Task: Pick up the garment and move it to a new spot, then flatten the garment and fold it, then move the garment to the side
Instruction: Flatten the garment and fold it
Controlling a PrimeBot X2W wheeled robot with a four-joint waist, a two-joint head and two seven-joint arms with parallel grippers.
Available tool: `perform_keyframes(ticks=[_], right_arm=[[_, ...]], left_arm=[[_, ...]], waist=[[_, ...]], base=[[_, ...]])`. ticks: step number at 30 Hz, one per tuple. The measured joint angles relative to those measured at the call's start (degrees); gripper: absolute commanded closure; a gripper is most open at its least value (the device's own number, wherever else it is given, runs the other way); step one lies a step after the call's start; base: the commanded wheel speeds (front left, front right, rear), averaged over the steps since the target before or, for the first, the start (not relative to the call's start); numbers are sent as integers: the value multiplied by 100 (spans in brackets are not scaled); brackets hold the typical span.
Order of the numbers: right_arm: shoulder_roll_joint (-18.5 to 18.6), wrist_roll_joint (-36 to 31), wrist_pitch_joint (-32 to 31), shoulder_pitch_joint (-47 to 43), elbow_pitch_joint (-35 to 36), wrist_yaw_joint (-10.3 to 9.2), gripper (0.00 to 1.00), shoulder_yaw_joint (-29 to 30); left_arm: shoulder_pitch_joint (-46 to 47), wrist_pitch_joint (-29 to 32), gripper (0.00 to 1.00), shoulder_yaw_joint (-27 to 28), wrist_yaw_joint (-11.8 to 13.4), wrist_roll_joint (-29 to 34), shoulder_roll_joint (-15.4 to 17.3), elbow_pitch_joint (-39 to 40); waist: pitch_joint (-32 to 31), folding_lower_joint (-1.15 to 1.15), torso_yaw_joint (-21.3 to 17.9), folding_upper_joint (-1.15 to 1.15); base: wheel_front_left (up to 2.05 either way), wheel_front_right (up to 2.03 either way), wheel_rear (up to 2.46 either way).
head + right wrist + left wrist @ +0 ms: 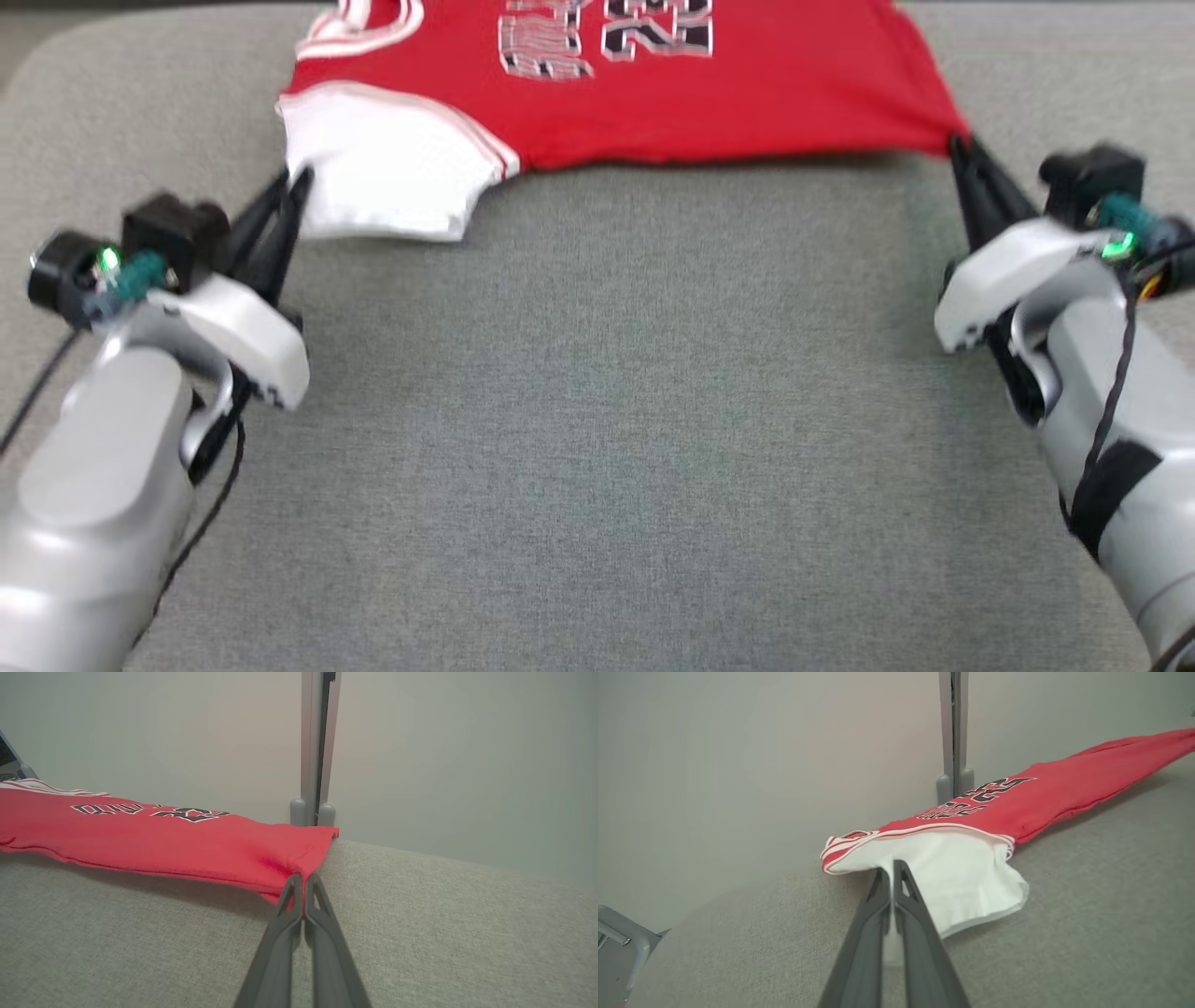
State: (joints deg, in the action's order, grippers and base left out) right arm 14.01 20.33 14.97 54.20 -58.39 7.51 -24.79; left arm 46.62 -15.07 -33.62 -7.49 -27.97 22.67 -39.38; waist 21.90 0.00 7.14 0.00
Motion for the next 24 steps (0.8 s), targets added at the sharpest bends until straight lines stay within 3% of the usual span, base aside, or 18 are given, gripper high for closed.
perform_keyframes(ticks=[11, 15, 24], right_arm=[[293, 937, -378, -962, -232, 0, 100, -1255], [436, 1335, -681, -1269, -220, 0, 100, -1604], [879, 2345, -1358, -1908, 290, 0, 100, -2366]], left_arm=[[-1160, -2, 100, -661, 0, -80, 242, -192], [-1532, 231, 100, -1212, -1, -548, 288, -238], [-1947, 677, 100, -2276, -1, -1584, 959, 604]], waist=[[-1152, 0, -37, 0], [-1494, 0, -25, 0], [-2099, 0, -39, 1]], base=[[0, 0, 0], [0, 0, 0], [0, 0, 0]])
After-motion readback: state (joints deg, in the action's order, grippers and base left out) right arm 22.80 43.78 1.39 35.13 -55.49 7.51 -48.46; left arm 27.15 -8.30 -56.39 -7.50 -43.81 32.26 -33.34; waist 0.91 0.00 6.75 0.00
